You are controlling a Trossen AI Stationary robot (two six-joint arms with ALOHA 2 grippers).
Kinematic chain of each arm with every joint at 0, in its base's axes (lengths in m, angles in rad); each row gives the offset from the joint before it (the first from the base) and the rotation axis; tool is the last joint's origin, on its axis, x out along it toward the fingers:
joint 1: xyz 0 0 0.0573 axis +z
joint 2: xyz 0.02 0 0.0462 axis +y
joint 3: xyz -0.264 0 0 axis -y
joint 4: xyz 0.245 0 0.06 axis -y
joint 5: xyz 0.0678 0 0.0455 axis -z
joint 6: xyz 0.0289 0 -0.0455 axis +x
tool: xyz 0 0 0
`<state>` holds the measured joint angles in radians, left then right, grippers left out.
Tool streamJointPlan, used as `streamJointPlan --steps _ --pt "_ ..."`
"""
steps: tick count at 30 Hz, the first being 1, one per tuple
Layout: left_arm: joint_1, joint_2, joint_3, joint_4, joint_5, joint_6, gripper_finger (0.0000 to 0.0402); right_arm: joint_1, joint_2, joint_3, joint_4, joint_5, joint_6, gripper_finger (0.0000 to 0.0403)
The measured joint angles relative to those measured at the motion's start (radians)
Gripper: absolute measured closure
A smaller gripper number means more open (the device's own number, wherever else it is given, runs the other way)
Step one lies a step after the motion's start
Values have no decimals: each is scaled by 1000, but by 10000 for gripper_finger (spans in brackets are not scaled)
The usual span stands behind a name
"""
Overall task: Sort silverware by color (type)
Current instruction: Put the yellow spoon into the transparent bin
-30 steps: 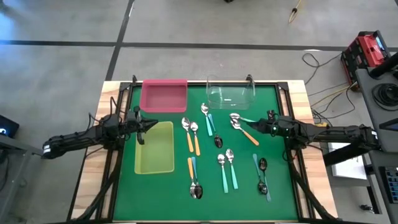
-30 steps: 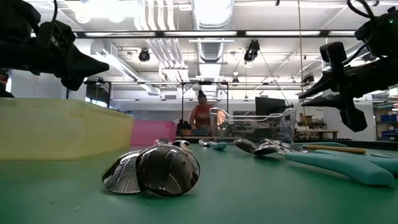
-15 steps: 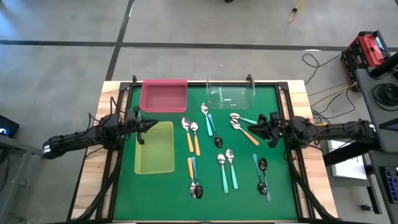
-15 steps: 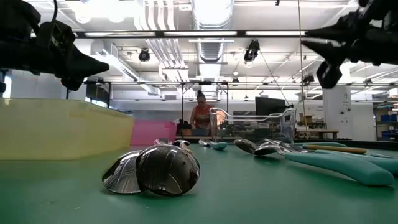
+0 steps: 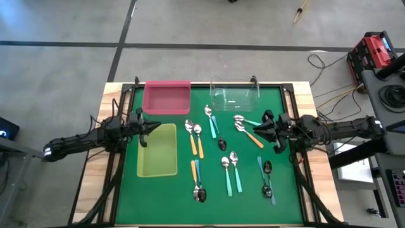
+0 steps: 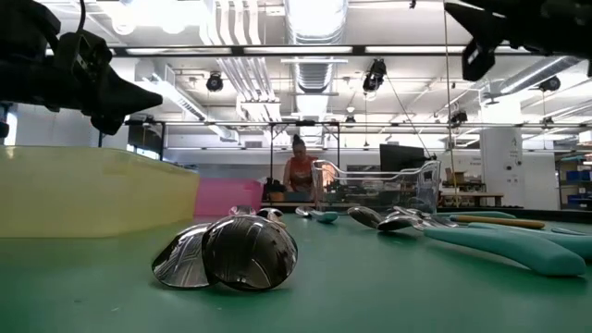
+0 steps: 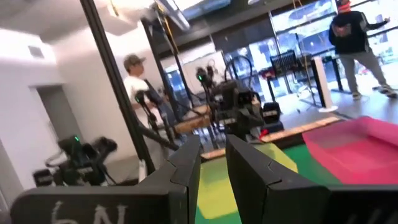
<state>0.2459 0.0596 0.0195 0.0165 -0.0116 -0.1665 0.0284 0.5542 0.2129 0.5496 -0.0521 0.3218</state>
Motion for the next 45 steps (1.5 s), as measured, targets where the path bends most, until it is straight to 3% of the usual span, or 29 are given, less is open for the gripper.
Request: streamJointPlan --steps 8,12,14,19,25,35,41,45 --pt "0 0 0 30 0 -42 401 0 224 216 -224 3 -82 335" --pt "0 2 0 189 27 -342 401 0 302 312 -269 46 -120 335" --pt "-2 7 0 304 33 -413 401 0 339 346 -319 93 -138 335" --pt "-3 39 0 489 74 -366 401 0 405 417 -381 195 -206 335" --pt "-3 111 0 625 30 -332 401 -1 464 471 -466 306 -232 335" --pt "-21 302 0 891 110 -347 401 0 550 526 -459 315 -375 335" --pt "-67 437 111 879 182 -300 401 -1 615 569 -461 315 -375 335" --pt "-77 535 230 749 209 -227 402 0 665 628 -467 315 -324 335"
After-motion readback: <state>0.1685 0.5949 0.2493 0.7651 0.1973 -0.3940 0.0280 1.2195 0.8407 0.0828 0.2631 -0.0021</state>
